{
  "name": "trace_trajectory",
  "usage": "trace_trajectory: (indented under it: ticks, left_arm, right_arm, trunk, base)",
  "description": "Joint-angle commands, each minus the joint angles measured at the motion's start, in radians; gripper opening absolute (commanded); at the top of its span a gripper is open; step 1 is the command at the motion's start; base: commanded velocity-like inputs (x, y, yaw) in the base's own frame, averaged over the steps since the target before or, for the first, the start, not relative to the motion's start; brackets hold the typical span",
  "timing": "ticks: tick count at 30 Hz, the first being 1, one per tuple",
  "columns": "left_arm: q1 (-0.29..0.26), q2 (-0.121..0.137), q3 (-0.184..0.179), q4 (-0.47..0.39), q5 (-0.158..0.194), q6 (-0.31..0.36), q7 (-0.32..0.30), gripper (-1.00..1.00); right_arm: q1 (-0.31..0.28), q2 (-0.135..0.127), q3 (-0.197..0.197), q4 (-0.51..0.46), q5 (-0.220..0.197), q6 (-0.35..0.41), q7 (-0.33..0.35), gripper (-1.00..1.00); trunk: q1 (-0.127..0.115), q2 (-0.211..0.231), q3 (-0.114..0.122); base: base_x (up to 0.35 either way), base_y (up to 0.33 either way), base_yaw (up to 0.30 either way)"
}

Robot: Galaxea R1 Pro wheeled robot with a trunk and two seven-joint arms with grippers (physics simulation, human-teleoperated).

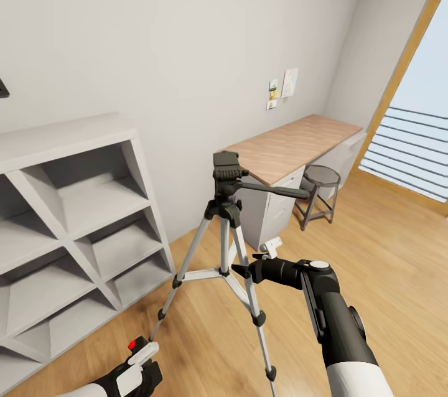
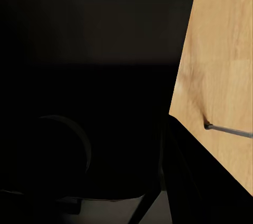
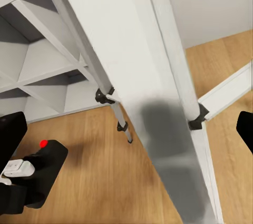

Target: Attach the digital camera to the camera tripod in the bedroom.

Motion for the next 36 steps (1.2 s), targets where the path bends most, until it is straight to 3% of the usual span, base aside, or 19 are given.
trace_trajectory:
  ticks: [1,12,18,36]
  left_arm:
    - [-0.001,0.0,-0.009,0.0,0.007,0.004,0.002,-1.0]
    - [-0.001,0.0,-0.009,-0.001,0.007,0.004,0.002,-1.0]
    - [-0.001,0.0,-0.009,-0.001,0.007,0.004,0.002,-1.0]
    - [-0.001,0.0,-0.009,-0.001,0.007,0.002,0.002,-1.0]
  right_arm:
    - [-0.001,0.001,-0.003,-0.001,0.008,0.004,0.009,1.0]
    - [-0.001,0.002,-0.003,0.024,0.01,0.003,0.008,1.0]
    - [-0.001,0.018,-0.003,0.074,0.018,-0.002,0.005,1.0]
    - [-0.001,0.018,-0.006,0.086,0.008,-0.117,-0.054,1.0]
  trunk:
    - [0.001,-0.002,-0.002]
    - [0.001,-0.002,-0.002]
    - [0.001,-0.002,-0.002]
    - [0.001,-0.002,-0.002]
  base:
    - [0.046,0.0,0.0]
    - [0.01,0.0,0.0]
    - [0.0,0.0,0.0]
    - [0.0,0.0,0.0]
